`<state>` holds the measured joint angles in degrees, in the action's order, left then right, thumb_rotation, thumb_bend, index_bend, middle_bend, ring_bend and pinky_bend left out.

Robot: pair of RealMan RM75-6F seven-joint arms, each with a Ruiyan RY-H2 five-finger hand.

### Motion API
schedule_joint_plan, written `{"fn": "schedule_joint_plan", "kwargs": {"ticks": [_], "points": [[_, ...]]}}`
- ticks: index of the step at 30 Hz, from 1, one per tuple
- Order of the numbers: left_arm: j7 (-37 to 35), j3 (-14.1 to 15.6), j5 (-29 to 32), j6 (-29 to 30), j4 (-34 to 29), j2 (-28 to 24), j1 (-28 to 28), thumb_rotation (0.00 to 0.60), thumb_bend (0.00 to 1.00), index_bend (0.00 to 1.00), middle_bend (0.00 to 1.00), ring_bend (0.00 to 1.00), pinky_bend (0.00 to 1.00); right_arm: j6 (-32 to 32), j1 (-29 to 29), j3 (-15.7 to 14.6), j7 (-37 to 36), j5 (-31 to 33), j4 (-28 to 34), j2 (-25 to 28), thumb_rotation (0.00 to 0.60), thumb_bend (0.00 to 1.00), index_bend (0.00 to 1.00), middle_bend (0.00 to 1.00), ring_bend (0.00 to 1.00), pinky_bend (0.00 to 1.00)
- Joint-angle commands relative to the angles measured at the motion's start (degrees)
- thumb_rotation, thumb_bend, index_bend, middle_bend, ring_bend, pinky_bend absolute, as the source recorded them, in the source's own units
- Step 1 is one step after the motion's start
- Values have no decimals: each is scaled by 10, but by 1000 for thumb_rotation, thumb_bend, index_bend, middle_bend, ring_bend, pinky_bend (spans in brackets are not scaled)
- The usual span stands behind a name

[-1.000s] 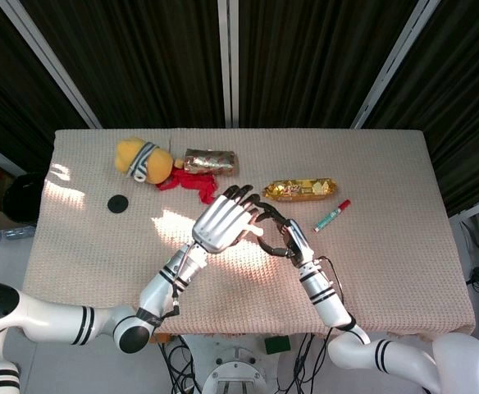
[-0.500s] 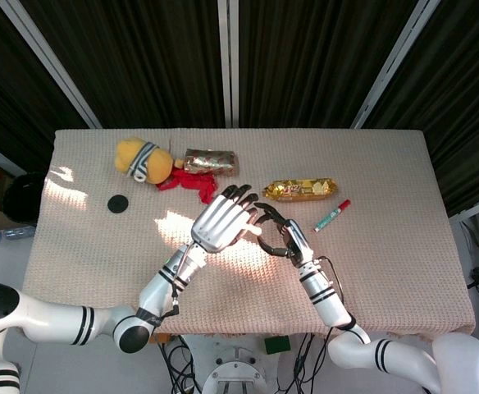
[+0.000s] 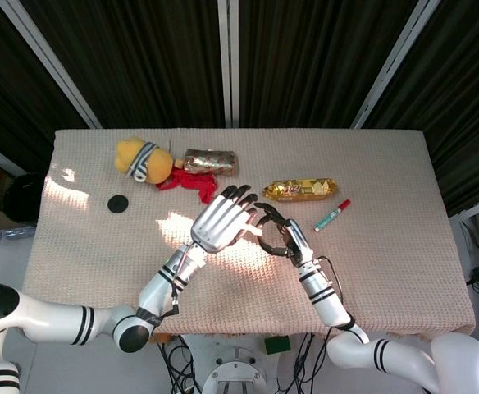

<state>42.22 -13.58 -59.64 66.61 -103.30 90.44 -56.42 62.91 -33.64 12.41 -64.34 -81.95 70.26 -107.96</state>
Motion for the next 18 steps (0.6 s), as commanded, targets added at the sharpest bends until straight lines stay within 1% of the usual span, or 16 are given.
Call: {"fn": "schedule_joint_plan", "kwargs": {"ticks": [1,18], "points": [[0,0,0,0,0,0,0,600,353,556,271,169,256,0,0,0,1,0,0,0,600,380,529,126,0,0],[-3,-1,-2,2,-4,-6,4,600,354,555,271,169,256,0,4,0,4,3,0,1,600,392,559,126,0,0]]}}
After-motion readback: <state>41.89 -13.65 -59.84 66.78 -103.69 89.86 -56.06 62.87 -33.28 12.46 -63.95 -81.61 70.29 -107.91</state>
